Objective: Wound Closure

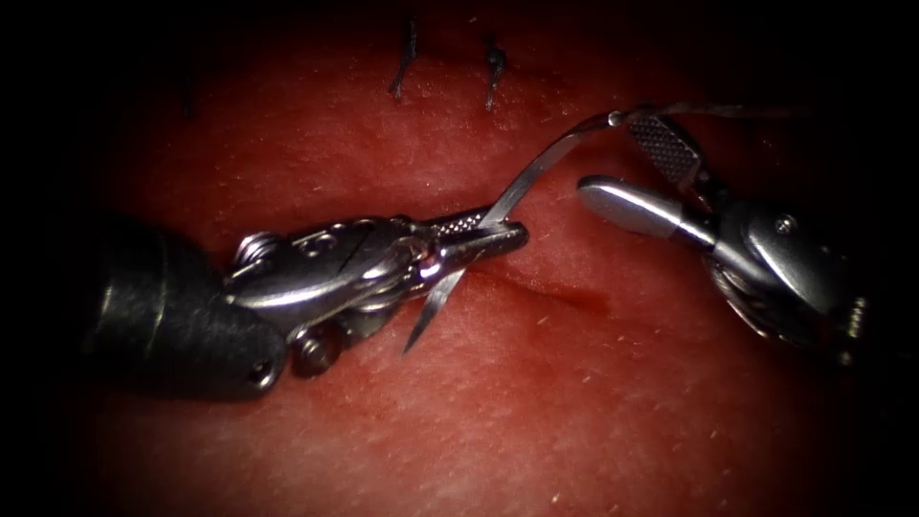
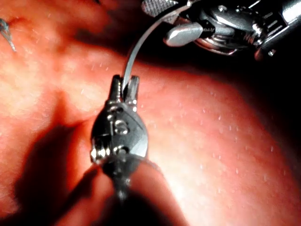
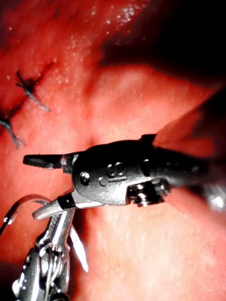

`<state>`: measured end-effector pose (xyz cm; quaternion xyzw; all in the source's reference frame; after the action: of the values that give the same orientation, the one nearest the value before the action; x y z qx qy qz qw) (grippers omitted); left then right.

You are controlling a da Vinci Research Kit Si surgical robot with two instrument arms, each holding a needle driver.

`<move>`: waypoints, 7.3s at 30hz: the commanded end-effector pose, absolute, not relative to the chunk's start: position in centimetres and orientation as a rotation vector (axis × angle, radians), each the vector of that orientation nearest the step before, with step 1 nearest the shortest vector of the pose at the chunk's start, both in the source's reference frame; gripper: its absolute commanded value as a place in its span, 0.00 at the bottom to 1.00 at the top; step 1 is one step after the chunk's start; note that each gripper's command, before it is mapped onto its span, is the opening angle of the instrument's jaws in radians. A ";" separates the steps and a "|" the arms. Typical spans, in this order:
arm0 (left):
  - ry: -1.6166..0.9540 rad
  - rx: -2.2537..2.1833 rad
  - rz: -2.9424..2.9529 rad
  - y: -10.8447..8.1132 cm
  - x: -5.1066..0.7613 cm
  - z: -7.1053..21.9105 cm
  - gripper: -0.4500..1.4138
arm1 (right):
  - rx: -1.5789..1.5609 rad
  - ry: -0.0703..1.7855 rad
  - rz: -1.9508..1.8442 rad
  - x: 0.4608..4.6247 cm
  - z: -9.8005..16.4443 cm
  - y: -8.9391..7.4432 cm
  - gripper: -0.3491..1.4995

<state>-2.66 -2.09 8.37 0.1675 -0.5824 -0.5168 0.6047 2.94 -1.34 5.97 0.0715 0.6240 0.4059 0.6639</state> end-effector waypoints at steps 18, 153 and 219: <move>-1.396 0.397 -1.179 -2.1 -2.69 8.3 0.00 | 0.182 1.436 0.918 3.41 6.0 -1.3 0.72; -0.918 0.532 -0.632 -2.7 -1.89 8.4 0.70 | -0.569 1.332 -0.249 3.94 7.8 -2.2 0.00; -0.922 0.503 -0.635 -2.8 -2.35 8.8 0.70 | -0.597 1.483 -0.011 3.69 6.9 -1.3 0.00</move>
<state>-2.31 -2.77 8.75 0.2352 -0.4331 -0.2978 0.8176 3.62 -1.24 6.82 -0.2623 0.6673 0.0004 0.6971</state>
